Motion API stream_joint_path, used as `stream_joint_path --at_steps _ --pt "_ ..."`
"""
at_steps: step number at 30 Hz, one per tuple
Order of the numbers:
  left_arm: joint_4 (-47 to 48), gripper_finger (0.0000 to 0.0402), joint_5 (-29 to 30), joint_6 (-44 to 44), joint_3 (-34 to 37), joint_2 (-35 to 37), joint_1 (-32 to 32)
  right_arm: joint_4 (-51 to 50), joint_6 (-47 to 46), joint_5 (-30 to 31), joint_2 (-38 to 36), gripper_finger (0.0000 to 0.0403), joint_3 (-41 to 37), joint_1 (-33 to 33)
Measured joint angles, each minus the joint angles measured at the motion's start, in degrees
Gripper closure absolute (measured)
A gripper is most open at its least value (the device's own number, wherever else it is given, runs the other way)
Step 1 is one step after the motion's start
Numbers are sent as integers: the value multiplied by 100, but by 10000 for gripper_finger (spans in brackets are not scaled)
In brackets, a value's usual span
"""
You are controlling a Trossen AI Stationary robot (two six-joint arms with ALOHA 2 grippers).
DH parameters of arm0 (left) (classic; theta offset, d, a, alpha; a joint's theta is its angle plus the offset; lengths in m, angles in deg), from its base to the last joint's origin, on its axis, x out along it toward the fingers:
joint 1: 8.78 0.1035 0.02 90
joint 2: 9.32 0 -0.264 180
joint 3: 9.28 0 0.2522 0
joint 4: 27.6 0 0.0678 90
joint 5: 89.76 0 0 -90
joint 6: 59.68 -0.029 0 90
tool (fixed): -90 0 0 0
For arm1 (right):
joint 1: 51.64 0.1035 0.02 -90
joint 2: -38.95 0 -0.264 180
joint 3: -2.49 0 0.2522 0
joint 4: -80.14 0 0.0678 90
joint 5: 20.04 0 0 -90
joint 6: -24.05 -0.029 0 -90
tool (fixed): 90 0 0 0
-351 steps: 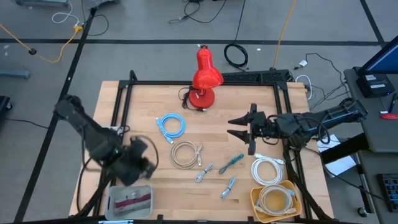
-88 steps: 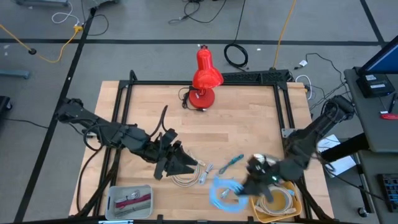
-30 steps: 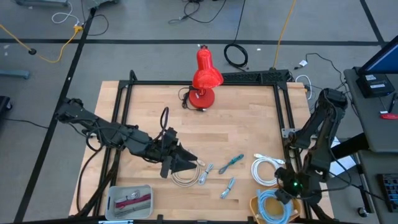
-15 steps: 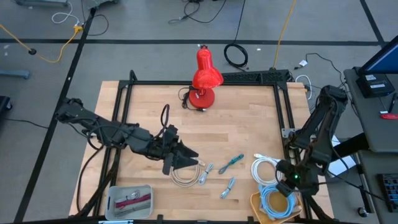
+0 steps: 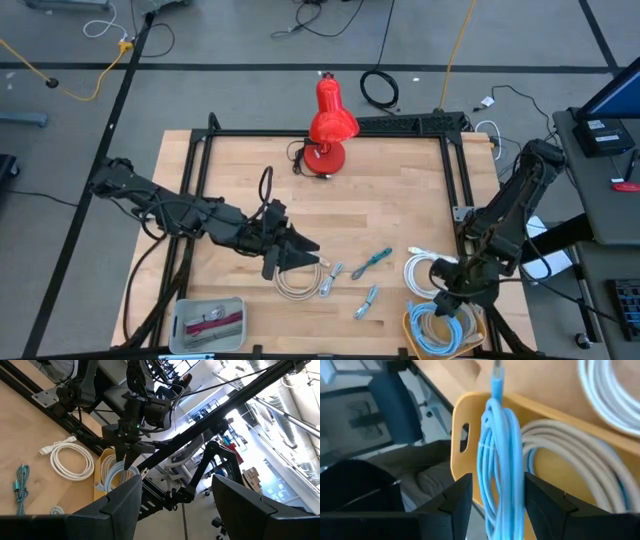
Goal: Pick & Place USB Port
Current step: Put the blue HDMI cable into the yellow bin, then put the black and blue charger cable into the white bin
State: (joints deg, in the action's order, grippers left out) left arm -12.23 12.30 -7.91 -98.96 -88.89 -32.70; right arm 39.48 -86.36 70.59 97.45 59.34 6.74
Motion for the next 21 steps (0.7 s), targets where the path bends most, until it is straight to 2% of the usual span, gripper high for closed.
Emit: stream_joint_path --at_steps 6,9,17,21 --pt "0 156 0 2 0 0 -32 -324 -85 -708 0 247 0 -5" --pt "2 156 1 -23 0 0 -59 -688 -141 -872 2 245 0 -5" --pt "44 156 2 -117 0 0 -56 -1325 -78 -746 0 247 2 -168" --pt "46 156 33 -185 0 0 -35 -1535 431 1 -7 247 2 -395"
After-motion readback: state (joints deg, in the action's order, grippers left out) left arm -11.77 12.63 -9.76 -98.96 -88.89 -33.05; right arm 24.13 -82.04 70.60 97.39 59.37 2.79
